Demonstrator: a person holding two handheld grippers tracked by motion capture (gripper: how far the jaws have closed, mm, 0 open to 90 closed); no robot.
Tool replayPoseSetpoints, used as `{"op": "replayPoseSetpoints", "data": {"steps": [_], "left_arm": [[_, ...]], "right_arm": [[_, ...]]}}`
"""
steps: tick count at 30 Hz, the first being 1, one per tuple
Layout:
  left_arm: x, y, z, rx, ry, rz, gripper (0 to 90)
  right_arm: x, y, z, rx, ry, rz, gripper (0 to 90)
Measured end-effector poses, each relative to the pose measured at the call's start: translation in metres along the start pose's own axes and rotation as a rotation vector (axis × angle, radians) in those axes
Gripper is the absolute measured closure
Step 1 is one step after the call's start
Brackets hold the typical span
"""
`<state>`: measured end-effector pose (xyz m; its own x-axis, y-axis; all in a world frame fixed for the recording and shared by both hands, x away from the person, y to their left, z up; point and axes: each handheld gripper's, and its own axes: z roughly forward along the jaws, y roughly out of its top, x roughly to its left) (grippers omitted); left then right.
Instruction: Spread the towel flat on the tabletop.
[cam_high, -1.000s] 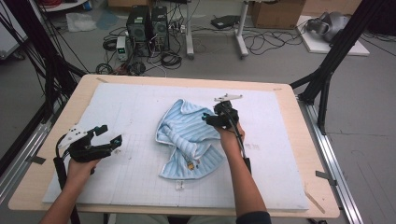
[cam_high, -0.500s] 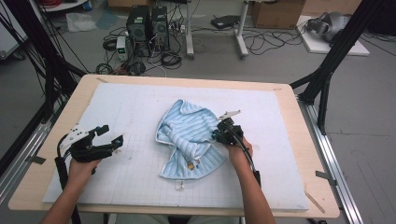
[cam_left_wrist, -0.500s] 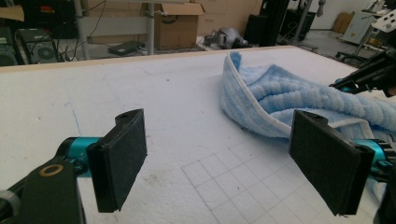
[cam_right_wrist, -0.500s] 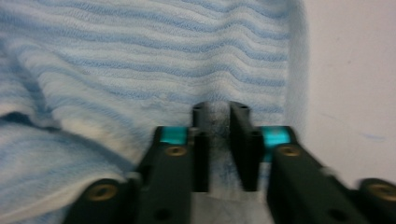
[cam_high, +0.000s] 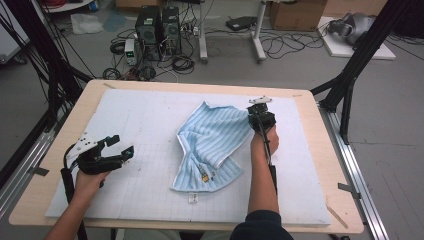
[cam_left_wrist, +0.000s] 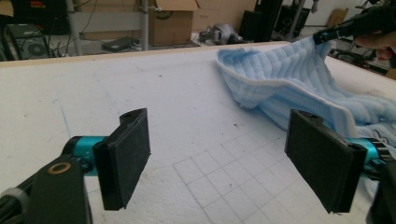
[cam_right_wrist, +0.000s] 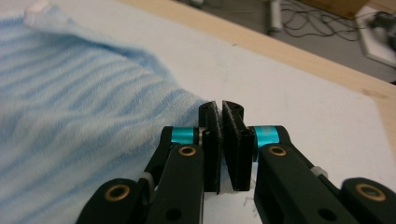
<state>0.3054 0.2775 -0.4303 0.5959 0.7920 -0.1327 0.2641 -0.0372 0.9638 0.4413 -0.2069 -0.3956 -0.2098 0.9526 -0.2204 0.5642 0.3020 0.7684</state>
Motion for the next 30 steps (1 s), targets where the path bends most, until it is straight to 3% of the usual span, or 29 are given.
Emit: {"op": "replayPoseSetpoints", "data": {"steps": [2, 6, 7, 11, 16, 19, 23, 27, 30], "left_arm": [[-0.001, 0.0, 0.001, 0.003, -0.008, -0.004, 23.1], [-0.004, 0.0, 0.004, 0.016, -0.027, -0.003, 23.3], [-0.005, 0.0, 0.005, 0.017, -0.035, -0.008, 23.3], [-0.011, 0.002, 0.008, 0.021, -0.091, 0.001, 31.0], [-0.012, 0.002, 0.012, 0.027, -0.082, 0.002, 30.3], [-0.01, 0.002, 0.011, 0.026, -0.067, 0.0, 29.0], [-0.008, 0.002, 0.01, 0.019, -0.05, -0.002, 28.1], [-0.007, 0.002, 0.011, 0.02, -0.046, 0.003, 27.9], [-0.007, 0.002, 0.012, 0.022, -0.046, 0.01, 28.0]], "right_arm": [[-0.003, -0.002, 0.001, 0.001, 0.038, 0.058, 68.7], [-0.002, -0.013, -0.013, -0.063, 0.152, 0.097, 50.6], [-0.002, -0.013, -0.013, -0.063, 0.152, 0.097, 50.6], [-0.002, -0.028, -0.031, -0.094, 0.241, 0.102, 46.0], [0.002, -0.056, -0.053, -0.092, 0.319, 0.032, 45.4], [0.003, -0.073, -0.064, -0.114, 0.338, -0.047, 47.1], [0.012, -0.098, -0.074, -0.096, 0.453, -0.076, 50.0], [0.024, -0.108, -0.078, -0.071, 0.509, -0.143, 51.6], [0.03, -0.112, -0.076, -0.03, 0.579, -0.138, 55.7]]}}
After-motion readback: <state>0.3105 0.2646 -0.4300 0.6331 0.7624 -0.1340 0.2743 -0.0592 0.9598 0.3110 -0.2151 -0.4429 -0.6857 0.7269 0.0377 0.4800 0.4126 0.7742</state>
